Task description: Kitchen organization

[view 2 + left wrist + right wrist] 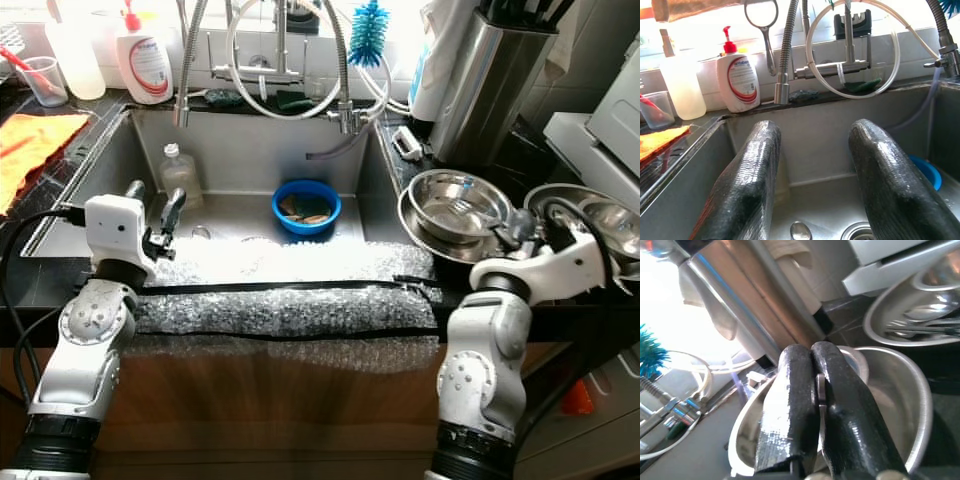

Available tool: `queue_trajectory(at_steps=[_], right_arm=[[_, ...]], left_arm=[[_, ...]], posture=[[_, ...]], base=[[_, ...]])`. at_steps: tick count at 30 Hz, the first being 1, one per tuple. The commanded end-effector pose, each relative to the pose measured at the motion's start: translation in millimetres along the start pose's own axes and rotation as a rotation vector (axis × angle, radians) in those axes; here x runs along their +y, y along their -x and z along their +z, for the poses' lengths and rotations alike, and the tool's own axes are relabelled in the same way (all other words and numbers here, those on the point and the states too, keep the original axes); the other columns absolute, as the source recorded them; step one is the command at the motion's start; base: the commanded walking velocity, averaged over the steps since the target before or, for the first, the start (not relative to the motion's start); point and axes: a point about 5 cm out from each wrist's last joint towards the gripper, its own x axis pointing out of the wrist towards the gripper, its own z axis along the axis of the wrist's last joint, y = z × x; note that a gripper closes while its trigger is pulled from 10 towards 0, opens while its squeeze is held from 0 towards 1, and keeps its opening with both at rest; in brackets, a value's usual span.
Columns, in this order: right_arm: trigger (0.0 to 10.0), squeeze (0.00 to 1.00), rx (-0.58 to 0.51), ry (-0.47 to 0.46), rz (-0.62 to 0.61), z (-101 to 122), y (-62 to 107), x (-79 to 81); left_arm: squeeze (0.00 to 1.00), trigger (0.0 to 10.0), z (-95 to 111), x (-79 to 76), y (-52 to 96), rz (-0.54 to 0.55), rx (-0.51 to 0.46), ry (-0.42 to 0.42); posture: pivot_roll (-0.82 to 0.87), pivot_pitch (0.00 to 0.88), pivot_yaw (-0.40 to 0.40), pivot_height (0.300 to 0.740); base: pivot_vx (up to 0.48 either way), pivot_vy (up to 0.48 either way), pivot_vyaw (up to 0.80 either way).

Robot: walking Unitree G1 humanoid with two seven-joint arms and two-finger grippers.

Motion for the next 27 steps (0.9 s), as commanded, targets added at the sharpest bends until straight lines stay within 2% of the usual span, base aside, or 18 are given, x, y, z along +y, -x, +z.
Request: queue_trajectory(at_steps=[1,2,3,4,13,16,19,20,21,22,27], right_arm=[[2.4,0.00,-0.045,0.028,0.043,9,-2.3,8.4],[9.0,0.00,-0.052,0.039,0.051,10,-2.5,9.5],[9.0,0.00,-0.052,0.039,0.051,10,-2.5,9.5],[10.0,0.00,-0.064,0.050,0.061,12,-3.3,11.5],[10.0,0.00,-0.122,0.070,0.116,26,-7.4,24.3],[10.0,0.00,-0.140,0.056,0.134,30,-8.0,29.4],[10.0,0.00,-0.126,-0.043,0.229,31,-7.7,44.4],[10.0,0.00,-0.079,-0.139,0.277,27,-6.7,51.0],[10.0,0.00,-0.079,-0.139,0.277,27,-6.7,51.0],[10.0,0.00,-0.010,-0.256,0.334,20,-4.8,58.0],[10.0,0.00,0.083,-0.437,0.402,8,0.7,71.0]], left_arm=[[0.00,10.0,5,-1.0,-4.1,0.001,-0.029,-0.014],[0.00,10.0,6,-1.4,-4.4,0.001,-0.031,-0.012],[0.00,10.0,6,-1.4,-4.4,0.001,-0.031,-0.012],[0.00,10.0,6,-1.9,-4.8,0.001,-0.034,-0.009],[0.00,10.0,11,1.5,-7.5,0.031,-0.049,0.036],[0.00,10.0,13,4.7,-9.4,0.062,-0.054,0.088],[0.00,10.0,14,9.4,-12.9,0.100,-0.041,0.201],[0.00,10.0,15,9.1,-14.5,0.094,-0.031,0.261],[0.00,10.0,15,9.1,-14.5,0.094,-0.031,0.261],[0.00,10.0,14,5.9,-16.4,0.064,-0.015,0.321],[0.00,10.0,12,-7.5,-20.5,-0.051,0.033,0.457]], posture=[[-0.04,0.019,-0.101,0.740],[-0.04,0.018,-0.101,0.740],[-0.04,0.018,-0.101,0.740],[-0.04,0.015,-0.101,0.740],[-0.04,0.020,-0.104,0.740],[-0.04,0.028,-0.104,0.740],[-0.04,0.031,-0.103,0.740],[-0.04,0.034,-0.101,0.740],[-0.04,0.034,-0.101,0.740],[-0.04,0.036,-0.100,0.740],[-0.03,0.044,-0.097,0.740]], base=[[0.000,0.000,0.00],[0.000,0.000,0.00],[0.000,0.000,0.00],[0.000,0.000,0.00],[0.000,0.000,0.00],[0.000,0.000,0.00],[0.000,0.000,0.00],[0.000,0.000,0.00],[0.000,0.000,0.00],[0.000,0.000,0.00],[0.000,0.000,0.00]])
